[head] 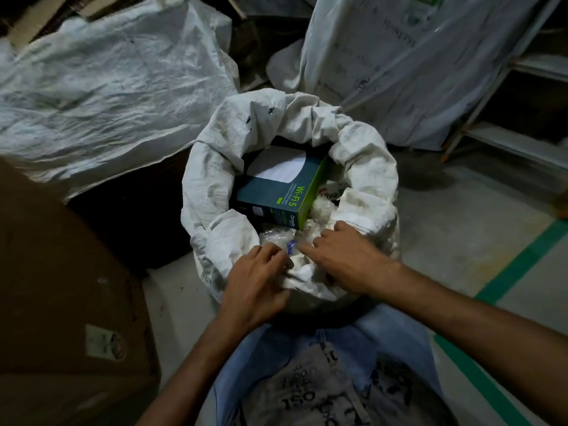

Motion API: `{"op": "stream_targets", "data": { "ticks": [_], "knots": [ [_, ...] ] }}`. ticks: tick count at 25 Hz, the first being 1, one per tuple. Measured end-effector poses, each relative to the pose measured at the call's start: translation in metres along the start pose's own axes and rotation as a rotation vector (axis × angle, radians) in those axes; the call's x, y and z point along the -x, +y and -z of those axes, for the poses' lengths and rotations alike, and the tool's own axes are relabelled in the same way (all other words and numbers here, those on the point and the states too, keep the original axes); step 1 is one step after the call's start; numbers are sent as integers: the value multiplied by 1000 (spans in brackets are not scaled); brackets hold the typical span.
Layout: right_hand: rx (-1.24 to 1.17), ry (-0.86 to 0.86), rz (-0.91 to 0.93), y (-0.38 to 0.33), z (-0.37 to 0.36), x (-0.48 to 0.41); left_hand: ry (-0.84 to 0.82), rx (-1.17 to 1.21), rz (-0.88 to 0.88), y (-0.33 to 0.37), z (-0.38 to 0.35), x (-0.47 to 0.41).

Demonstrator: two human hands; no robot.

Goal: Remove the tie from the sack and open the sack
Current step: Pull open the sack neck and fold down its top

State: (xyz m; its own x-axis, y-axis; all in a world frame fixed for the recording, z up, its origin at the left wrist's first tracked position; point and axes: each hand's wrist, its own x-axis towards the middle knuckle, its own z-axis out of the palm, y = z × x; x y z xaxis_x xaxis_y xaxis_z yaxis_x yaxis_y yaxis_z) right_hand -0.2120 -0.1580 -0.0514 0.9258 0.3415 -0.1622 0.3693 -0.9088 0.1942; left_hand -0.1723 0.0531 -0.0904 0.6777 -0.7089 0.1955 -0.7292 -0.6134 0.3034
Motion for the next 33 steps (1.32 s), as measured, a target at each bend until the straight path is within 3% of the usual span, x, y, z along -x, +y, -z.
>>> {"op": "stream_targets", "data": {
  "ticks": [2,3,5,6,7,9,12,14,17,21,23,25,28,31,33],
  "knots": [
    [42,144,33,0,-4,3,-17,273,208,0,21,-4],
    [61,236,19,-1,-7,5,90,291,325,-3,26,-10],
    [74,349,-2,-8,-19,8,274,0,520,-19,29,-25],
    [81,360,-7,-14,-25,11,238,-114,613,-31,29,-31],
    [87,351,-9,-20,-30,15,150,-44,739,-43,28,-34],
    [30,199,1,-26,-28,22,81,320,915,-68,22,-38],
    [-124,-70,2,-21,2,15,253,508,839,-88,10,-31],
    [-212,9,-71,-21,30,-3,431,742,813,-90,9,-32],
    [-386,72,-160,-32,46,-49,630,1305,884,-107,13,-26],
    [-603,-4,-39,-74,35,-119,662,1734,832,-130,10,6],
    [-460,56,-10,-95,28,-137,633,1835,814,-144,16,18],
    [-193,203,38,-119,19,-140,615,1660,892,-157,33,13],
    [11,514,129,-148,-9,-125,461,837,933,-169,62,-13],
    [90,572,106,-155,-23,-111,190,466,779,-173,68,-47],
    [97,588,81,-155,-23,-108,130,289,752,-181,58,-62]
  ]
}}
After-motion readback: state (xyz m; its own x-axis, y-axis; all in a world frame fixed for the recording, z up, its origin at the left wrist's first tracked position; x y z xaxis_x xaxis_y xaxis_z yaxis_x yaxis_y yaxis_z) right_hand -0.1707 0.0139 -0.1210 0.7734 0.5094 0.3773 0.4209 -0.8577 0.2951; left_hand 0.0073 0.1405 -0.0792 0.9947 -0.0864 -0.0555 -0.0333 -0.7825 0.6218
